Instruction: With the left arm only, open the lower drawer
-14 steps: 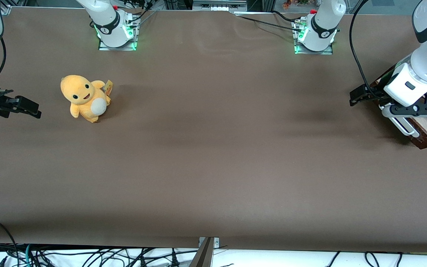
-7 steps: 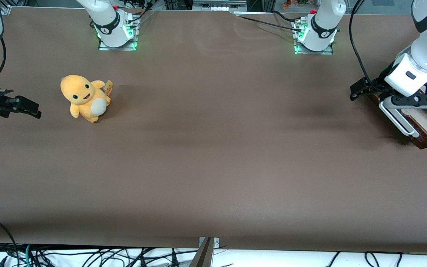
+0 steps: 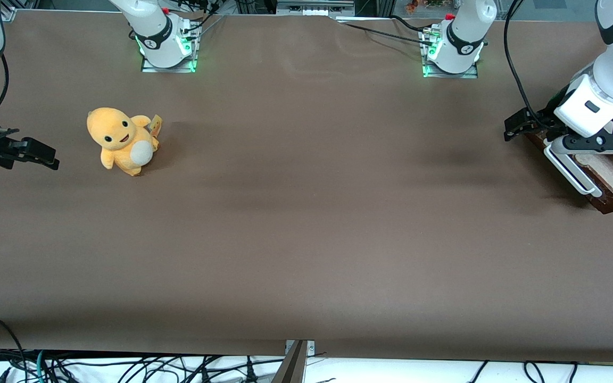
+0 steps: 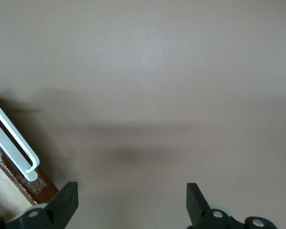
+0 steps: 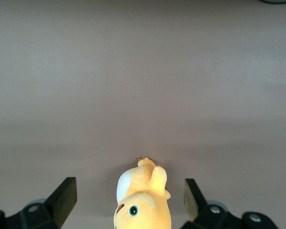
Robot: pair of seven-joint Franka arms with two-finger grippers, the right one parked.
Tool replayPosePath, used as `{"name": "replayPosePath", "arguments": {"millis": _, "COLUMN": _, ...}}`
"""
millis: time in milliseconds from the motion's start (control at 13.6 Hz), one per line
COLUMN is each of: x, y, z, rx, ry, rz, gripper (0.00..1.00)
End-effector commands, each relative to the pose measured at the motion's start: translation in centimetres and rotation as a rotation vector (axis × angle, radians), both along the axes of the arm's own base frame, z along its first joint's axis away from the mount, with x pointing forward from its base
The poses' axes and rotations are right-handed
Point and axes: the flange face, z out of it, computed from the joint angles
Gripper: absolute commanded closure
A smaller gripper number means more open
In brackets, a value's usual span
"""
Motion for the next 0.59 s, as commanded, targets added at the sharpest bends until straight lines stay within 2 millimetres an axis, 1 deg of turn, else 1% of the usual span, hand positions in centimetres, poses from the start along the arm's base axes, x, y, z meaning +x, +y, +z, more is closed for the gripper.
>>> {"name": "replayPosePath", "arguments": {"millis": 0, "x": 0.58, "y": 0.32, "z": 0.58, "rx": 0.036, "ry": 0.005, "rz": -0.038, "gripper": 0.0}}
{"name": "replayPosePath", "arguments": {"millis": 74, "x": 0.77, "y": 0.22, "z": 1.06, "rx": 0.034, "ry": -0.006, "rz": -0.061, "gripper": 0.0}}
{"name": "replayPosePath", "arguments": {"millis": 147, "x": 1.08, "y": 0.26, "z": 0.89, "rx": 0.031, "ry": -0.003, "rz": -0.09, "gripper": 0.0}}
{"name": "replayPosePath", "arguments": {"millis": 221, "x": 1.24, "y": 0.25, "z": 1.23, "rx": 0.03, "ry": -0.01, "rz": -0.095, "gripper": 0.0}}
{"name": "replayPosePath", "arguments": {"millis": 515, "x": 1.36, "y": 0.22, "z": 1.05, "rx": 0.029, "ry": -0.007, "rz": -0.088, "gripper": 0.0}}
